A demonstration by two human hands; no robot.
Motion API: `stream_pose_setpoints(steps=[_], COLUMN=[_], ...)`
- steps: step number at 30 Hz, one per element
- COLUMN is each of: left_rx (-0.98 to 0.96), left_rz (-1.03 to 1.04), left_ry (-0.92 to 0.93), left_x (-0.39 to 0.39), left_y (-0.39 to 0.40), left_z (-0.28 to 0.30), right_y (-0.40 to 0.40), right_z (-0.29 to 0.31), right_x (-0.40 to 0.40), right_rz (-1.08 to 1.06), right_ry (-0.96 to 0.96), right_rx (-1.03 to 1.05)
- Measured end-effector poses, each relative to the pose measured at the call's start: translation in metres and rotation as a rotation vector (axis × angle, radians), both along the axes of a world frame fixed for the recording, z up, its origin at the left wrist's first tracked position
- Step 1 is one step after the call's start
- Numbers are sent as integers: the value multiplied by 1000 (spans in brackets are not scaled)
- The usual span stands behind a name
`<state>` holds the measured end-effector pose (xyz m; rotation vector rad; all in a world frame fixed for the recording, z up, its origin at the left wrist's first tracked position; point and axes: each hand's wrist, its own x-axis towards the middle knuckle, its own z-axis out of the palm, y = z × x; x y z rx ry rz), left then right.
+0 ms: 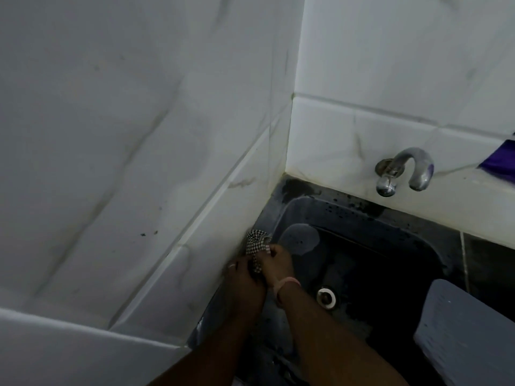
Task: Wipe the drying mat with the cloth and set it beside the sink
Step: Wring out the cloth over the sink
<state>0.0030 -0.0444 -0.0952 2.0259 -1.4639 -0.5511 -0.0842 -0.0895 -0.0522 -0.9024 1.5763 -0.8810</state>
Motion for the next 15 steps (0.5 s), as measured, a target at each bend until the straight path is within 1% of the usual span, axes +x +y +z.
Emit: stream_pose_setpoints(steps=[2, 3, 4, 6, 7, 8, 10, 11, 12, 13, 14, 15], left_rx=[10, 43, 69, 124, 194, 282, 422, 430, 425, 420, 423, 439], left_rz=[-3, 6, 59, 229, 277, 269, 139, 88, 80, 80, 90, 87], left_ry=[412, 647, 867, 1203, 1327, 1415, 1567, 1656, 1725, 1812, 1857, 1875], left_x=[-12, -20, -32, -53, -66, -77, -103, -113, -127, -142, -158, -176], left_y=[-3, -5, -8, -17, -18, -17, -12, -9, -4, 2, 10, 19], left_z=[8, 16, 26, 43, 56, 67, 84, 89, 94, 101, 108, 112], right_y=[0, 0, 2, 5, 9, 14, 29, 38, 51, 65, 80, 94], right_z=[9, 13, 19, 31, 40, 47, 63, 69, 75, 80, 82, 84], right_x=[-16, -27, -41, -68, -84, -98, -125, -135, -148, -161, -175, -192], right_rz=[-64, -76, -79, -55, -29, 18, 142, 219, 292, 366, 420, 422], right_ry=[-71, -67, -47, 39, 94, 152, 312, 401, 460, 483, 459, 409], right_rx=[-20, -31, -69, -182, -236, -283, -357, -387, -417, -436, -450, -454])
